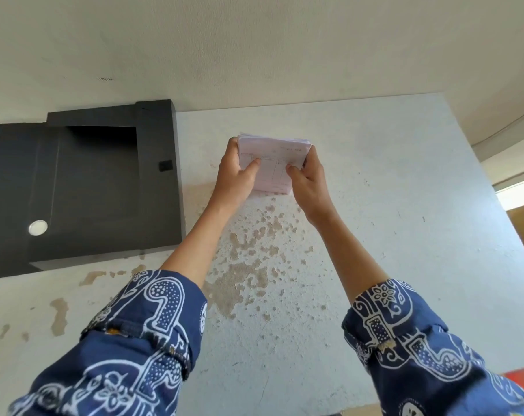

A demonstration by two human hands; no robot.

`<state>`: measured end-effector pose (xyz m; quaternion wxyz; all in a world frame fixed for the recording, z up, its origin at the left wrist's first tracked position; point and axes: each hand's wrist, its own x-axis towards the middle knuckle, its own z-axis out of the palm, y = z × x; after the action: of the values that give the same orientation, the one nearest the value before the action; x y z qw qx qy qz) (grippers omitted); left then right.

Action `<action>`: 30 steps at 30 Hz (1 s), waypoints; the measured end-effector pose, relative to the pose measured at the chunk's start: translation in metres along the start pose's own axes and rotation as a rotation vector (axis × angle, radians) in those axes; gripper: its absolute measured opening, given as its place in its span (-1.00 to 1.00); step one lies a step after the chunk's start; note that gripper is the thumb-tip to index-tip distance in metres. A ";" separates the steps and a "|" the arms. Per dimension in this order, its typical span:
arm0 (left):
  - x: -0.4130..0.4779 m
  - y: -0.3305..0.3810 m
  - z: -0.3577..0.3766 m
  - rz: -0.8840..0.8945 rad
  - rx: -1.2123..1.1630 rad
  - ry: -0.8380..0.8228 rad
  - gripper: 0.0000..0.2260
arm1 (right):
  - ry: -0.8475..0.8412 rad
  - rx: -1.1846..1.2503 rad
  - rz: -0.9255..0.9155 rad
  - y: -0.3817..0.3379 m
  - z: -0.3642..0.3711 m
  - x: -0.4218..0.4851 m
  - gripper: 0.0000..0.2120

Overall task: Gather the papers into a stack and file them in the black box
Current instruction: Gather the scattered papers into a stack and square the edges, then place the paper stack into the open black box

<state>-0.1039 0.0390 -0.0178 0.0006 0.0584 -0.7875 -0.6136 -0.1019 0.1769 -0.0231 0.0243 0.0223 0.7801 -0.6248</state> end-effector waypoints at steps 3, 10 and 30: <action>0.002 -0.005 0.003 -0.012 0.026 -0.003 -0.78 | 0.001 -0.009 0.010 0.003 0.003 0.001 -0.67; 0.003 -0.018 0.002 -0.121 0.099 -0.013 -0.75 | 0.025 -0.110 0.062 0.015 0.005 0.004 -0.67; -0.018 0.014 -0.022 -0.210 0.007 -0.002 -0.76 | -0.100 0.022 0.240 -0.029 -0.008 -0.003 -0.80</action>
<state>-0.0857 0.0230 0.0029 -0.0649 0.1399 -0.7790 -0.6077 -0.1005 0.1785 0.0073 0.1374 0.0846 0.7627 -0.6263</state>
